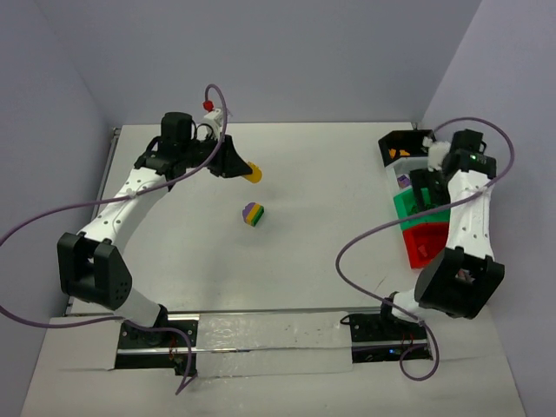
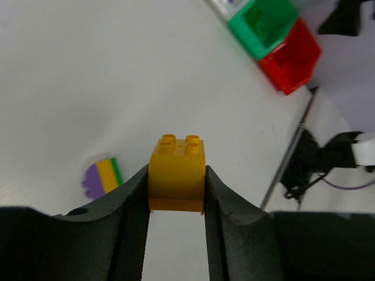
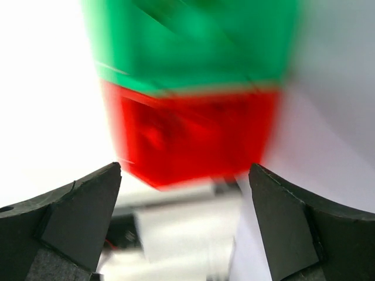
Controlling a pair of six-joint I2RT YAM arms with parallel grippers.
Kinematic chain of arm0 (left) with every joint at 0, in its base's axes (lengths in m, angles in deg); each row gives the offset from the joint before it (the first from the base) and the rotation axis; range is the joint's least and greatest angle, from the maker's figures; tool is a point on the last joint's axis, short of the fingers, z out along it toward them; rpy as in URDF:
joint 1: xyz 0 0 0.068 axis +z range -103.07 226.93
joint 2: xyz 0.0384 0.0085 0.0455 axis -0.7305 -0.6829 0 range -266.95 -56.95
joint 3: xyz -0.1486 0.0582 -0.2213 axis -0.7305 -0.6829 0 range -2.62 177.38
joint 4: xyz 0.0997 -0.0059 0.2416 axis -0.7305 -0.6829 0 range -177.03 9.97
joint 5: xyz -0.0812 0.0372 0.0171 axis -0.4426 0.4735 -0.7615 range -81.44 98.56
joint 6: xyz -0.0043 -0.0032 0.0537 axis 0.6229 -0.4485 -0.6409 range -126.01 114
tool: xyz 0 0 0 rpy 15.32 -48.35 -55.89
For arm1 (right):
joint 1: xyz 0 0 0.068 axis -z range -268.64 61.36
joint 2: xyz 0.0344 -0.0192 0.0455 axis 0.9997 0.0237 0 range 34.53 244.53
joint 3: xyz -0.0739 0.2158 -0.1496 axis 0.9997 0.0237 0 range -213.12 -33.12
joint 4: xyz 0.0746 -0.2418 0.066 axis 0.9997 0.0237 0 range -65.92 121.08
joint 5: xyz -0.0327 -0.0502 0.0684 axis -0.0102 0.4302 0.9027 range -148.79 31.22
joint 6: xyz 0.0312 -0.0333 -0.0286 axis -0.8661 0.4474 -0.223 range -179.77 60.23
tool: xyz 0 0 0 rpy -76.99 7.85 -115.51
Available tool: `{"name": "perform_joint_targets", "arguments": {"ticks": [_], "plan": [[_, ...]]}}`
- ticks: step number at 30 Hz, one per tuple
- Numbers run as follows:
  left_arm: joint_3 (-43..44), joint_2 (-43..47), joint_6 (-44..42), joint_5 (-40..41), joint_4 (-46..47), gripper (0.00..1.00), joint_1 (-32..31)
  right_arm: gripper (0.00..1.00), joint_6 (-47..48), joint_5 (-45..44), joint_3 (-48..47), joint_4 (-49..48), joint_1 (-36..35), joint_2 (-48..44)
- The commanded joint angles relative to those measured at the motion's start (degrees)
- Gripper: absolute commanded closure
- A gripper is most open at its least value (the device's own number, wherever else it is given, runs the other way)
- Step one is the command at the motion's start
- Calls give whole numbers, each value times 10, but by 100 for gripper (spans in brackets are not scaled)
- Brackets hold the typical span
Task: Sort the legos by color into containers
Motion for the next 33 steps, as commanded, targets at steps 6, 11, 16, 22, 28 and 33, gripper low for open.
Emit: {"name": "perform_joint_targets", "arguments": {"ticks": [6,11,16,22,28,33], "plan": [[-68,11,195,-268,199,100,6,3,-112,317,-75,-43,-352,-49],[-152,16,390,-316,423,100,6,3,-140,370,-131,-65,-470,0],[-251,19,634,-354,858,100,6,6,-188,541,-161,-75,-495,53],[-282,2,745,-344,1087,100,7,7,-226,698,-169,-93,-495,104],[-271,-9,751,-332,1099,100,7,12,-256,760,-198,-101,-494,141],[-277,-2,723,-326,1061,100,7,12,-277,760,-198,-124,-495,139]]}}
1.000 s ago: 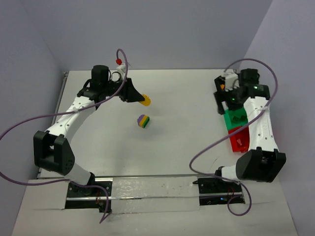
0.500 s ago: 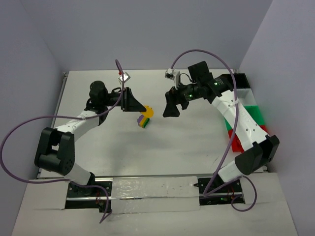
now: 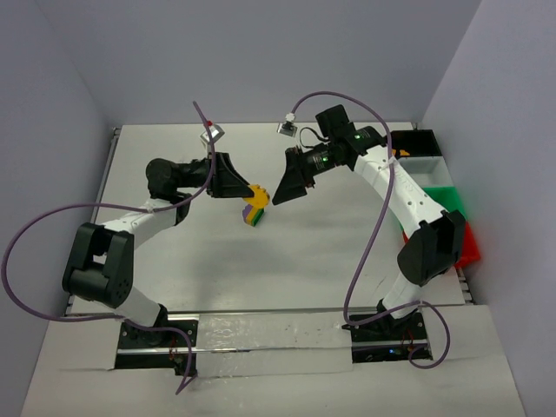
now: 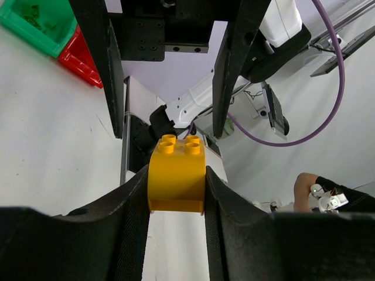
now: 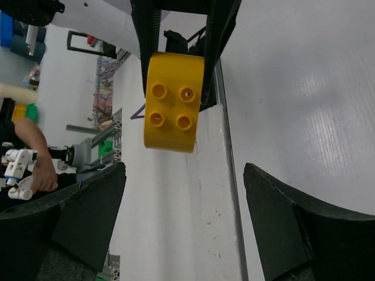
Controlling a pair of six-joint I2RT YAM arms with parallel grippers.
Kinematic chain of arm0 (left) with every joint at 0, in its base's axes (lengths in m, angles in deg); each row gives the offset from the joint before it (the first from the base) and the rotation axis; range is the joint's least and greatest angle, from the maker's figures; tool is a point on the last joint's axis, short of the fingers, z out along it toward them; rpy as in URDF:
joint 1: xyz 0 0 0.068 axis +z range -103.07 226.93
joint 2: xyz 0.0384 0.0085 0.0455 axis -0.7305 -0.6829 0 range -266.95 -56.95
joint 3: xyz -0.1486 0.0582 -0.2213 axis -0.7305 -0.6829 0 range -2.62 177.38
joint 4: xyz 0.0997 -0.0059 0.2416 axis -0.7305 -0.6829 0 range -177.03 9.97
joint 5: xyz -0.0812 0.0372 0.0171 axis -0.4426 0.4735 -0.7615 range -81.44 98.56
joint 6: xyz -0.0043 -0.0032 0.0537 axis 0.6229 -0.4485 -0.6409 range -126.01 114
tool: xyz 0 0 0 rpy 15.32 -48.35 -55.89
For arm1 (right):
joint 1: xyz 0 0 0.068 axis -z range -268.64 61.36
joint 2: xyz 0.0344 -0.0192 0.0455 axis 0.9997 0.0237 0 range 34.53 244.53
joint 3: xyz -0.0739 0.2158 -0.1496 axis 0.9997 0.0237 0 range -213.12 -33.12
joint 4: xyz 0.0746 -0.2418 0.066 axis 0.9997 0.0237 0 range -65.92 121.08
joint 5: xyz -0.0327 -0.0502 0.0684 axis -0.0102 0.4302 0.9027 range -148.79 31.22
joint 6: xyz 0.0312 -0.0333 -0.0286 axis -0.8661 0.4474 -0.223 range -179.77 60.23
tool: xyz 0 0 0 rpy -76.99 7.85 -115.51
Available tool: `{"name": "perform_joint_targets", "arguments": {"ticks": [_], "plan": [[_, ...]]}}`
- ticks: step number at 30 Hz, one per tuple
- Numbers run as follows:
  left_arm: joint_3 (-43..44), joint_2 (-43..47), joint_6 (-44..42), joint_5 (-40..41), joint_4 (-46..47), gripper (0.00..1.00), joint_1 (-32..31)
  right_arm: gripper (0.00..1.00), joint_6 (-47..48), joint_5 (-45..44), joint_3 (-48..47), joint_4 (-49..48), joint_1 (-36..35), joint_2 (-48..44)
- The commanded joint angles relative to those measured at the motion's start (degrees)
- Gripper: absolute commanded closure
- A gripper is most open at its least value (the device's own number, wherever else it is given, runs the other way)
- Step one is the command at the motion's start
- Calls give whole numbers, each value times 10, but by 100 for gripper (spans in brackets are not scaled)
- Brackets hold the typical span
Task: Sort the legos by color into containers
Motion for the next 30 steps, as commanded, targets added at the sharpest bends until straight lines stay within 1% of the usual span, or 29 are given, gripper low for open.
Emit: {"name": "perform_joint_targets", "arguments": {"ticks": [1,6,9,11,15,19,25,27,28,29,30], "plan": [[7,6,-10,6,126,100,2,12,-33,37,-28,-42,0,-9],[9,12,-43,16,72,100,0,14,-52,7,-38,-52,-9,6],[10,14,-53,18,54,100,-1,21,-54,-14,-51,-50,-22,16],[9,18,-67,19,32,100,-3,28,-54,-31,-62,-50,-28,22],[7,27,-94,20,-4,100,-3,38,-53,-45,-72,-49,-35,30],[6,29,-106,23,-21,100,-4,40,-42,-57,-82,-37,-48,33],[7,28,-107,26,-25,100,-4,47,-28,-72,-89,-28,-62,36],[8,31,-117,30,-40,99,-4,58,-24,-78,-91,-25,-65,37],[9,33,-125,31,-50,98,-4,67,-22,-79,-90,-25,-66,37],[10,36,-139,34,-65,97,-4,81,-21,-80,-89,-25,-67,36],[11,37,-140,34,-78,92,-4,82,-20,-82,-89,-24,-67,36]]}}
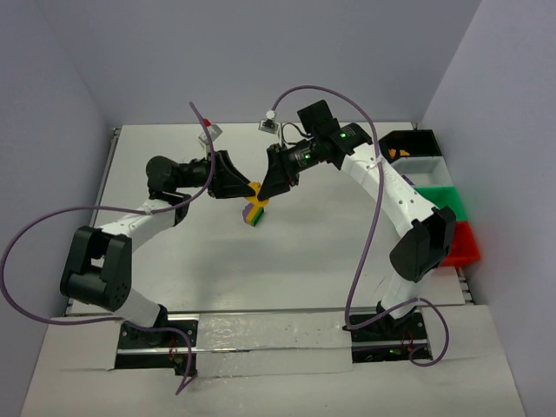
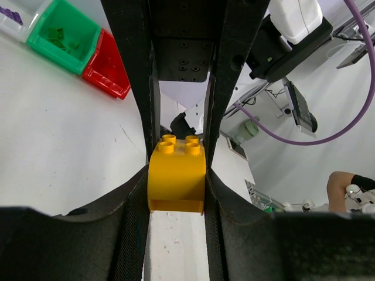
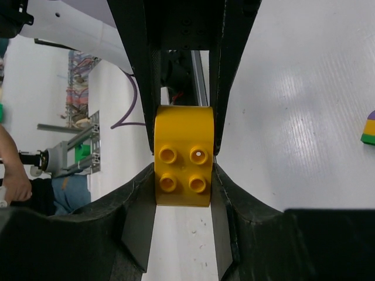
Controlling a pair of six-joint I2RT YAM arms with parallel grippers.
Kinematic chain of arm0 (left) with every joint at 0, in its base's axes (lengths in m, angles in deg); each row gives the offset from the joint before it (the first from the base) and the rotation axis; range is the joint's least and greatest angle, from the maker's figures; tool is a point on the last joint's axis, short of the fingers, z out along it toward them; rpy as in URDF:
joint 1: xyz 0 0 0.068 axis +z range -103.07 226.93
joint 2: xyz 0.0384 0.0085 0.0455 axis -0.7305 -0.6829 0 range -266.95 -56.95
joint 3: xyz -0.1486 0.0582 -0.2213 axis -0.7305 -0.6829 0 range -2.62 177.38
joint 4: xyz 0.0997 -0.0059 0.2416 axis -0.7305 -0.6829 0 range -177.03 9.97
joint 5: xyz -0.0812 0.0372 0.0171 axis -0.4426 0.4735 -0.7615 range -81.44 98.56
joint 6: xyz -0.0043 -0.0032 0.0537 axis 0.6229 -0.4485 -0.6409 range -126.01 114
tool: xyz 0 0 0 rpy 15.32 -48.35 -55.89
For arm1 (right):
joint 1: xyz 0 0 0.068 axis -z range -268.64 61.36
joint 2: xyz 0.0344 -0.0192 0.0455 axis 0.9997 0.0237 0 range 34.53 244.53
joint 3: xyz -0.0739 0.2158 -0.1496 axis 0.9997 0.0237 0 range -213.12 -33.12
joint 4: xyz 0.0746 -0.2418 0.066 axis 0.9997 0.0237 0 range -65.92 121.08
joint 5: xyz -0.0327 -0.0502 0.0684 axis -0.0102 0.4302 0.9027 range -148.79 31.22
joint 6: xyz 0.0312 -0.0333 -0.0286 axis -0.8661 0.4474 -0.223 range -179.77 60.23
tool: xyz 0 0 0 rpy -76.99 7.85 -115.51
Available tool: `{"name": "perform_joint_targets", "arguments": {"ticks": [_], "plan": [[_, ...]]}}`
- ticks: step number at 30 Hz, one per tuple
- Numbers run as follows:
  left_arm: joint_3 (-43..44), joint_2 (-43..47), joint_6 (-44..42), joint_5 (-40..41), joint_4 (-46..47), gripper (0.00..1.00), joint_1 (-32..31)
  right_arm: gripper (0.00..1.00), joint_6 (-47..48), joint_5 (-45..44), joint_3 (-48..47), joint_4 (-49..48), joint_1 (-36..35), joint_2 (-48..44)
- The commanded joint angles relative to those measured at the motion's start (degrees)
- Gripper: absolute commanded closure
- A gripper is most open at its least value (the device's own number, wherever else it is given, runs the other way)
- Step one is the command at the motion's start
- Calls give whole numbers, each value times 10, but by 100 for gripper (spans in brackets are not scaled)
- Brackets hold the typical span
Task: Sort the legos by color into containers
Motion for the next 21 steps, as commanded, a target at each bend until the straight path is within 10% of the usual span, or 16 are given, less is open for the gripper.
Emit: {"name": "perform_joint_targets", "arguments": {"ticks": [1,3,5,12,21], "plan": [[14,25,-46,19,-55,83,-2,94,18,-11,-24,5,-8,2],[24,43,-122,39,-143,14,2,100,31,-30,-18,13,-7,-8],[44,59,-187,64,-231,1,16,100,40,-48,-8,17,-1,-20],[221,58,-577,301,-771,1,79,100,119,-227,49,59,111,-62],[268,57,-669,606,-833,1,88,100,95,-481,-29,33,363,33]]}}
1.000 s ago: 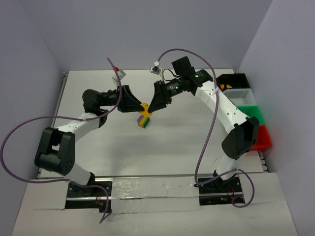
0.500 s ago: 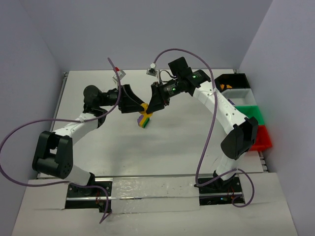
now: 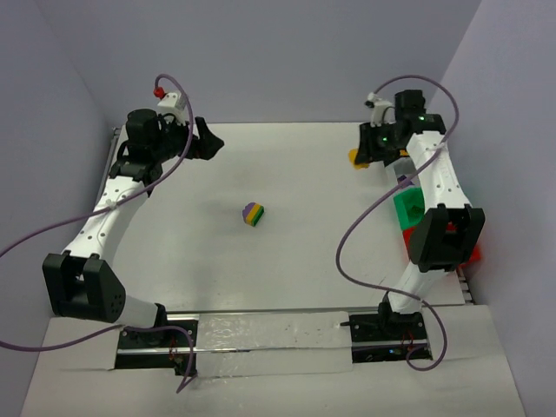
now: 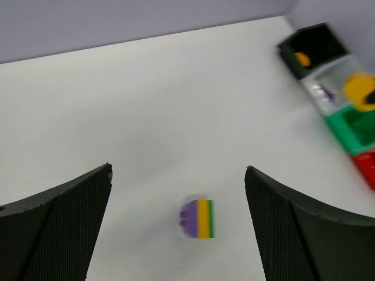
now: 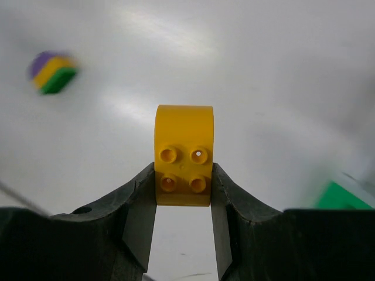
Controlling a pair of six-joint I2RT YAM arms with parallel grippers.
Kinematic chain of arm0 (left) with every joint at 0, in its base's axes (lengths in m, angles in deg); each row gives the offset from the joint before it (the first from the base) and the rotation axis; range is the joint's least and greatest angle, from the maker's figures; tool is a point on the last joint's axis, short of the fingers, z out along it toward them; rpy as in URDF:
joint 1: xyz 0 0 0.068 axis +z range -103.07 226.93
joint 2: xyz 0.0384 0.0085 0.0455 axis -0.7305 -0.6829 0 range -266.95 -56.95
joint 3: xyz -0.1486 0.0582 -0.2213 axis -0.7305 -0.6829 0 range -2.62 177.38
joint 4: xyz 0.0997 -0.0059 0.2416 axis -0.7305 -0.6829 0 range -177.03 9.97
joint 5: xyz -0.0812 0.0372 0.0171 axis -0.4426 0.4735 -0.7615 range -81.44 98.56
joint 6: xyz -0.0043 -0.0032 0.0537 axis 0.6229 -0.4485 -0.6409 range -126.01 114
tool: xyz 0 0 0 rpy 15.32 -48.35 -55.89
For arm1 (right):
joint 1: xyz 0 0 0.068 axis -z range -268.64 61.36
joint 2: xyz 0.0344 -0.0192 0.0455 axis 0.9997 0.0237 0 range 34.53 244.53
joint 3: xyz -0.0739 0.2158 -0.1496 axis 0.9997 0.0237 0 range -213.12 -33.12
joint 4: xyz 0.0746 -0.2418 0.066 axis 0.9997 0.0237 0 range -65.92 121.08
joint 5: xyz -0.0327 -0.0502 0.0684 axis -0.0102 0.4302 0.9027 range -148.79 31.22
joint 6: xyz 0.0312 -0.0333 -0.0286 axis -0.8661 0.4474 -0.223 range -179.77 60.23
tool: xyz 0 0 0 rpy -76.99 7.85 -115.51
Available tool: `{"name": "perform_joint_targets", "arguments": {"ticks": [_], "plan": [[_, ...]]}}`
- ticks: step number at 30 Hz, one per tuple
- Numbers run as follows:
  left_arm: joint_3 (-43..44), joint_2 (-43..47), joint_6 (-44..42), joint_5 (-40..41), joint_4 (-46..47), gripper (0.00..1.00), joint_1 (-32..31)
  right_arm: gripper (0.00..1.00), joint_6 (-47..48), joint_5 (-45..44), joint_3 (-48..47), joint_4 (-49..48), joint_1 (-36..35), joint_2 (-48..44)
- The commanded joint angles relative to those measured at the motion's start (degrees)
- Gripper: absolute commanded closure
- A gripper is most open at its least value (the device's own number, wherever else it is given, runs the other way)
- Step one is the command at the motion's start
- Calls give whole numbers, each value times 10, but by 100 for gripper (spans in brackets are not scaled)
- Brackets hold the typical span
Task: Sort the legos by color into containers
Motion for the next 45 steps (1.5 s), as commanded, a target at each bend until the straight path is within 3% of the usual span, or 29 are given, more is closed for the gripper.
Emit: {"name": "perform_joint_targets", "arguments": {"ticks": [1,5,8,12,15,20,32,34,38,42,45], "plan": [[33,0,-61,150,-64,1,5,100,-29,-145,-80,-28,81,59],[36,-8,10,262,-48,1,7,100,-94,-160,-152,-82,122,129],[27,-10,5,260,-46,1,16,100,-114,-182,-210,-108,123,191],[7,-2,6,206,-50,1,27,100,-177,-294,-309,-131,123,291],[20,-9,4,205,-71,1,29,100,-205,-349,-303,-178,125,309],[12,-10,1,173,-76,1,31,100,-241,-366,-294,-242,130,335],[-6,-9,-10,126,-70,1,36,99,-284,-412,-306,-263,150,386],[-6,-13,-22,111,-71,1,36,92,-297,-402,-306,-258,158,392],[-12,-14,-35,86,-68,1,35,68,-313,-381,-302,-250,170,391],[-26,-13,-57,70,-67,2,27,34,-309,-344,-274,-258,171,372],[-39,-13,-73,63,-68,2,19,24,-309,-317,-262,-261,170,348]]}}
